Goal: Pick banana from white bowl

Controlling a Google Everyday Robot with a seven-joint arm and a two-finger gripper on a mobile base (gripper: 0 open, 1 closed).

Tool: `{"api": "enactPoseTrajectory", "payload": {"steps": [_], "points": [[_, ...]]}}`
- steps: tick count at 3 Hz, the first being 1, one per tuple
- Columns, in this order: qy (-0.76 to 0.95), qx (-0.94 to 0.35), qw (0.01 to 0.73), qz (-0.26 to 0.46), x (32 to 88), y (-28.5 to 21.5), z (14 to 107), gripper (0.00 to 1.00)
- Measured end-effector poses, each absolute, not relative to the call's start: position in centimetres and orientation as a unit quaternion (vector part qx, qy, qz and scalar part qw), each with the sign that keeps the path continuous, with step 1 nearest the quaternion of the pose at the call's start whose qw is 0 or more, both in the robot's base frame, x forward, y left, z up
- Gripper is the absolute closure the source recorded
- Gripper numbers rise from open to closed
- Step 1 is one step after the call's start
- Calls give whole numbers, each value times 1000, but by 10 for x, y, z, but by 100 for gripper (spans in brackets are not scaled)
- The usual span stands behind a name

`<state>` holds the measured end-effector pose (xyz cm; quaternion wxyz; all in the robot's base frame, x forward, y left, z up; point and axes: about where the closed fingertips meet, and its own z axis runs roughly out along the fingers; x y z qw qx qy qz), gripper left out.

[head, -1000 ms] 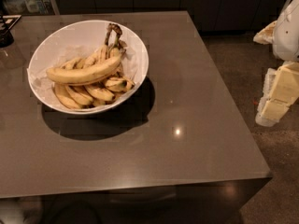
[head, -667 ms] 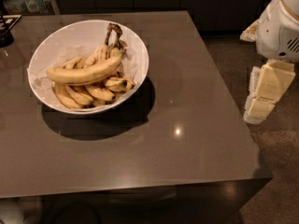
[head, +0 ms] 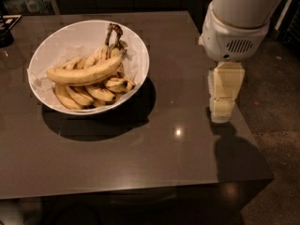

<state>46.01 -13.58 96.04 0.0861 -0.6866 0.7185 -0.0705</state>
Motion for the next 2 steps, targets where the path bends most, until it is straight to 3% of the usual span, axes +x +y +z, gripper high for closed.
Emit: {"api": "enactPoseTrajectory", "payload": {"steps": [2], "points": [[730,-671,112,-70,469,-108,979,0]]}}
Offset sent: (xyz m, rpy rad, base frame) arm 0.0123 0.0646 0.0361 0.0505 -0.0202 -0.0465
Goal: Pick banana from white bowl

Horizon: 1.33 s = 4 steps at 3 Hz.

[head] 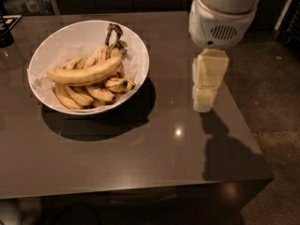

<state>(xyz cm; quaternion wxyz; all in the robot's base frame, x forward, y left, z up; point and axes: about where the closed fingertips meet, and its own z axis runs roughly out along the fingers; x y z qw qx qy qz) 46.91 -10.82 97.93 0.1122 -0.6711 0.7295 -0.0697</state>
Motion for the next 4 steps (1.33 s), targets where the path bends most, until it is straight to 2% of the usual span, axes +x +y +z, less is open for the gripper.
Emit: {"api": "enactPoseTrajectory", "payload": {"steps": [2,4], "points": [[684,-717,113,-74,487,-20,986,0],[671,-727,122,-78,500,7,982,0]]}}
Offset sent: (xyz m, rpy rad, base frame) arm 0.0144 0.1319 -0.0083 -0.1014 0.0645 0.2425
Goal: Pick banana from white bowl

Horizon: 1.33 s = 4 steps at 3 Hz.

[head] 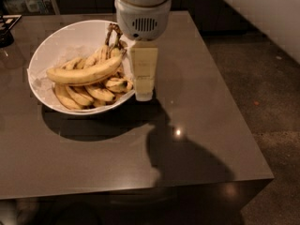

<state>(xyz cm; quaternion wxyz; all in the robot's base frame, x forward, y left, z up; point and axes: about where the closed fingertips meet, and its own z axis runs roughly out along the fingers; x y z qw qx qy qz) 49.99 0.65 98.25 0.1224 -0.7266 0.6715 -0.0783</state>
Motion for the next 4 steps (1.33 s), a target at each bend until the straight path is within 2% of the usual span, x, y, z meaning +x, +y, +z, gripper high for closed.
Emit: {"api": "enactPoseTrajectory", "payload": {"steps": [3,4], "points": [[615,-780,98,-63,523,81,955,0],[600,-792,95,-62,526,96,952,13]]}}
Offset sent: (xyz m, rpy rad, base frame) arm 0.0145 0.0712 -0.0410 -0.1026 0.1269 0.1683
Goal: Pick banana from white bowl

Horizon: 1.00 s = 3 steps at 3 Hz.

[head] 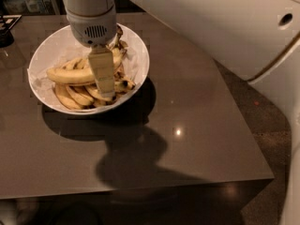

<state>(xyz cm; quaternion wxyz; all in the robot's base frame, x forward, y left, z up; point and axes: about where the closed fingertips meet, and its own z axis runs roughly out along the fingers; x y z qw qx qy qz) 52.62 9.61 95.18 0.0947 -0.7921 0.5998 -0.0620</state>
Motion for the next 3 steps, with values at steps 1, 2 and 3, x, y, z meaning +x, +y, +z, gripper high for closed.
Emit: {"api": "enactPoseTrajectory", "payload": {"steps": [1,2,3], "points": [[585,-803,95,-63,527,108,950,20],[571,-813,97,-62,526,116,947,20],[563,-819,96,-57,529,121,943,31]]}}
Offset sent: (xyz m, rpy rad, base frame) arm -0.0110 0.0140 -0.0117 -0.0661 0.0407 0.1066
